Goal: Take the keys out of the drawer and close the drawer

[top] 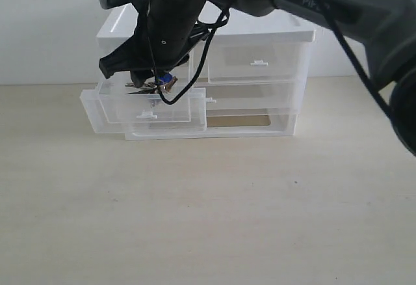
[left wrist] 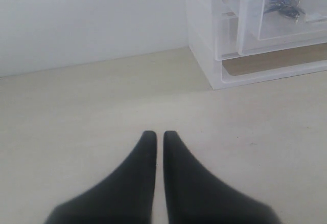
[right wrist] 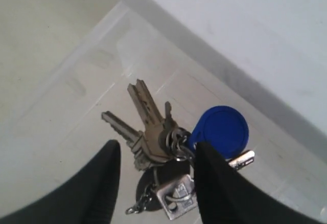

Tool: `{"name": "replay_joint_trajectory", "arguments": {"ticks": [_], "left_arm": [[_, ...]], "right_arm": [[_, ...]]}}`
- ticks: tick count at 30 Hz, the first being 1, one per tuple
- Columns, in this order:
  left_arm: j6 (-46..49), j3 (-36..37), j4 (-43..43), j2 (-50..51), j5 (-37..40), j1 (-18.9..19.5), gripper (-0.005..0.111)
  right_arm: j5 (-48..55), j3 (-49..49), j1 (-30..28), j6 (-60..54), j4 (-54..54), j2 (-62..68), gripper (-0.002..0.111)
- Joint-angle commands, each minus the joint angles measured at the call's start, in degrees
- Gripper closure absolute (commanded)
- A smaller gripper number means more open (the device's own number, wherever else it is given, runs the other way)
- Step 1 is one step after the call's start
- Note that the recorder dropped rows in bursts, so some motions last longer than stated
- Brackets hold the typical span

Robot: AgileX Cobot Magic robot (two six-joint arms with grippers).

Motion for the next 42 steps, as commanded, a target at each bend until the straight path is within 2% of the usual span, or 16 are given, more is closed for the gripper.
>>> {"name": "replay_joint_trajectory", "arguments": {"ticks": [1,11,13,14,15,16,32,38,40,42], "left_arm": [[-0.1,0.2,-0.4,-0.2,0.1,-0.1,0.102],[-0.1,0.2,-0.4,-0.2,0.1,-0.1,0.102],[-0.1,0.2,-0.4,-0.2,0.1,-0.1,0.102],[-0.1,0.2,-0.4,-0.2,0.1,-0.1,0.102],[-0.1,0.2,-0.4,-0.2,0.1,-0.1,0.102],[-0.1,0.2,-0.4,-0.2,0.1,-0.1,0.102],[-0.1,0.2,-0.4,-0.2,0.1,-0.1,0.102],[-0.1,0.2,-0.4,-0.2,0.1,-0.1,0.102],[-0.1,0.2,-0.4,-0.2,0.1,-0.1,0.102],[-0.1,0.2,-0.4,-0.2,0.1,-0.1,0.102]], "right_arm": [[1.8,-3.1,-0.4,3.9,-5.2,2.2,0.066],[2.4,-3.6,-0.5,4.6,-6.3,4.9,0.068],[2.5,-3.6,-0.5,3.5,-5.5,4.9,0.078],[2.8,-3.6,-0.4,0.0,-5.0,4.9,0.094],[2.9,-3.6,-0.4,-0.7,-4.9,4.9,0.104],[3.1,-3.6,-0.4,-1.2,-4.9,4.9,0.108],[1.9,-3.6,-0.3,-2.0,-5.4,-4.5,0.108],[9.9,-3.5,-0.3,-6.0,-1.2,-6.2,0.108],[11.0,-3.3,-0.3,-7.0,-0.4,-5.2,0.098],[11.0,-3.3,-0.3,-6.9,0.0,-4.1,0.081]]}}
